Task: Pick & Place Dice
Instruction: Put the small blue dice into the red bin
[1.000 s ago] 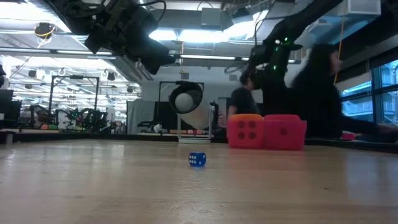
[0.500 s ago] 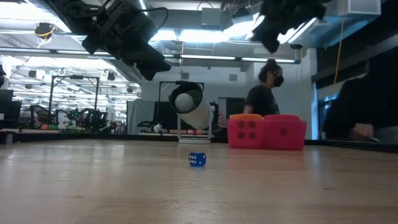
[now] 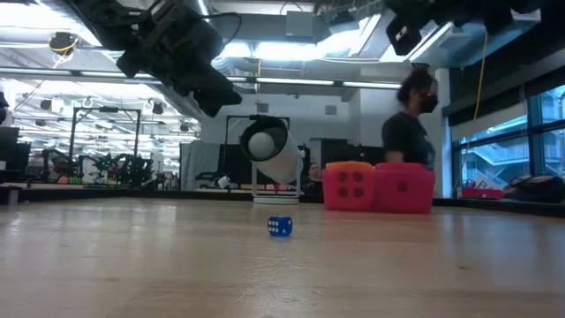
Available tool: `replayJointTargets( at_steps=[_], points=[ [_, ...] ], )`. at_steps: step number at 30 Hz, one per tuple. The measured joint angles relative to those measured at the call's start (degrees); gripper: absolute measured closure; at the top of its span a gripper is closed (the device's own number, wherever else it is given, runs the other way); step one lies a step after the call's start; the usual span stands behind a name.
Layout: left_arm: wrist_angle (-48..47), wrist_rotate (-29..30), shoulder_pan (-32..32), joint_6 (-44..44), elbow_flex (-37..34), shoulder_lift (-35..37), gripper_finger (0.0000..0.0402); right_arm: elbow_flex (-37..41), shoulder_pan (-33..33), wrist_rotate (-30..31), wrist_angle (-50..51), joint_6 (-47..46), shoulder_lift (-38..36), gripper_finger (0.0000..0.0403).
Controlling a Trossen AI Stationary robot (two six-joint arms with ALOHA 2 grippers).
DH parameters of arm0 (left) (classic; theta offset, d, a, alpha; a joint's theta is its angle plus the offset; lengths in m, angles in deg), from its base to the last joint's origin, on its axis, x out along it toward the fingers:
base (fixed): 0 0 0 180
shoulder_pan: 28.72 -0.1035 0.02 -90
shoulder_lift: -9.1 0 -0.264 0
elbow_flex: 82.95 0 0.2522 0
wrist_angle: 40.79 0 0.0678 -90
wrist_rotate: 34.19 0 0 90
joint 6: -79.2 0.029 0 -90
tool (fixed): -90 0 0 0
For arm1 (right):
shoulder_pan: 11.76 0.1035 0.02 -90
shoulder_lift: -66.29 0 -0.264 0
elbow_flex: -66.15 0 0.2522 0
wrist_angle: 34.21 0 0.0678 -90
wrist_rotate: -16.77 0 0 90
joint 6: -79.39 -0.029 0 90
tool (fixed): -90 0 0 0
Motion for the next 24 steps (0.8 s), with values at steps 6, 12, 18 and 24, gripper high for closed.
replayJointTargets(
  at_steps=[6, 12, 18, 24],
  points=[
    [0.0, -0.4, 3.4, -6.5, 0.0, -1.6, 0.0245, 8.2, 12.1, 12.2, -9.4, -0.6, 0.6, 0.0264],
    [10.2, 3.1, 12.8, -11.1, 0.0, -1.8, 0.0245, 16.1, 20.4, 31.0, -24.5, -4.1, 3.5, 0.0264],
    [14.0, 18.0, 23.7, -9.2, 0.0, -1.8, 0.0245, 18.0, 23.4, 41.4, -34.1, -9.3, 11.6, 0.0264],
    [13.2, 34.1, 33.2, -8.6, 0.0, -2.5, 0.0245, 18.0, 27.9, 40.7, -46.4, -8.4, 19.1, 0.0264]
  ],
)
